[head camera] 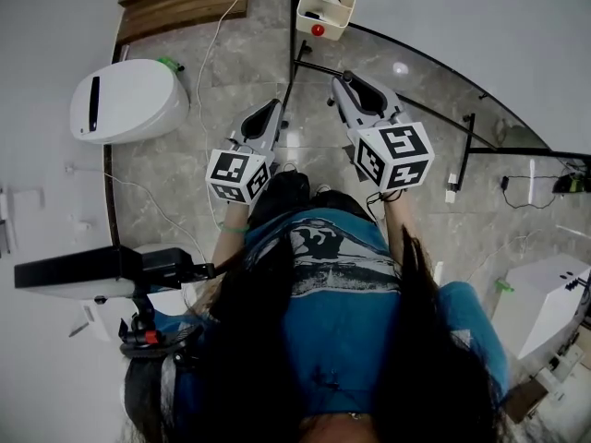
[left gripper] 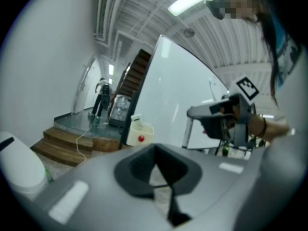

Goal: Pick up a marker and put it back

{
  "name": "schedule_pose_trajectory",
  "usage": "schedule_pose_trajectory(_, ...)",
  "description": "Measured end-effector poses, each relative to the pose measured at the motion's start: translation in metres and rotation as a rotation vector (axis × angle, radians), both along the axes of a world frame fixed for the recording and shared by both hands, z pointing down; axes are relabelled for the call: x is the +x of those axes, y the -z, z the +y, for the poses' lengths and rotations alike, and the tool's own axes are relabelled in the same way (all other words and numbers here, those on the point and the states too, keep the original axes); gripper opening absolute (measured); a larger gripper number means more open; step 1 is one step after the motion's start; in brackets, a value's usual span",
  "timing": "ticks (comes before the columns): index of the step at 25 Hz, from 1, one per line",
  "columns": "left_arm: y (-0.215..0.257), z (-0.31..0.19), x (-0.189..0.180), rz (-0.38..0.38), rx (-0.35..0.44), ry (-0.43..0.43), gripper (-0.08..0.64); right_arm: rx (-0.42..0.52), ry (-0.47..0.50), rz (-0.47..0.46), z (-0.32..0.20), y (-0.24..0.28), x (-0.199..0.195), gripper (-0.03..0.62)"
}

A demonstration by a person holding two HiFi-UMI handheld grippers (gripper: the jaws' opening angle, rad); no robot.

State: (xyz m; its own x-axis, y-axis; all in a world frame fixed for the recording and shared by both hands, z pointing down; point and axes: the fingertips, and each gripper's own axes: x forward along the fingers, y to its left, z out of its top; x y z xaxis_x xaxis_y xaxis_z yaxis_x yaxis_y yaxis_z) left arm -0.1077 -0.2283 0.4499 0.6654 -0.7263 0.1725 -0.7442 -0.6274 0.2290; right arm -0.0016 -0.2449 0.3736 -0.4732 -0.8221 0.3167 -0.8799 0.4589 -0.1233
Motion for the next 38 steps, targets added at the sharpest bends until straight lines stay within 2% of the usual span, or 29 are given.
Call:
schedule_pose_trajectory(5,0.007,0.016,0.022,0.002,-0.013,-0.01,0.005,-0.026,0.019,-0.017,0.021,-0.008,0.012,0.08)
schedule_pose_trajectory(10,0.003,0.04,0.043,-0.101,-0.02,-0.052,0.003,-0.043,0.032,-0.036,0.041,-0.012,0.022,0.08)
schedule_pose_trajectory(13,0.001,0.049,0.052,-0.131,-0.017,-0.066,0.003,-0.047,0.039,-0.043,0.048,-0.015,0.028,0.08)
schedule_pose_trajectory(21,0.009,0.047,0.059,-0.096,0.018,-0.063,0.005,-0.052,0.051,-0.052,0.047,-0.021,0.032,0.08)
schedule_pose_trajectory(29,0.008,0.047,0.057,-0.112,0.017,-0.062,0.005,-0.048,0.051,-0.049,0.041,-0.021,0.032,0.08)
schedule_pose_trajectory(33,0.008,0.046,0.054,-0.114,0.016,-0.058,0.005,-0.012,0.045,-0.035,0.025,-0.013,0.036,0.08)
schedule_pose_trajectory(38,0.005,0.042,0.049,-0.121,0.011,-0.06,0.005,0.075,0.047,0.015,-0.018,0.011,0.037,0.08)
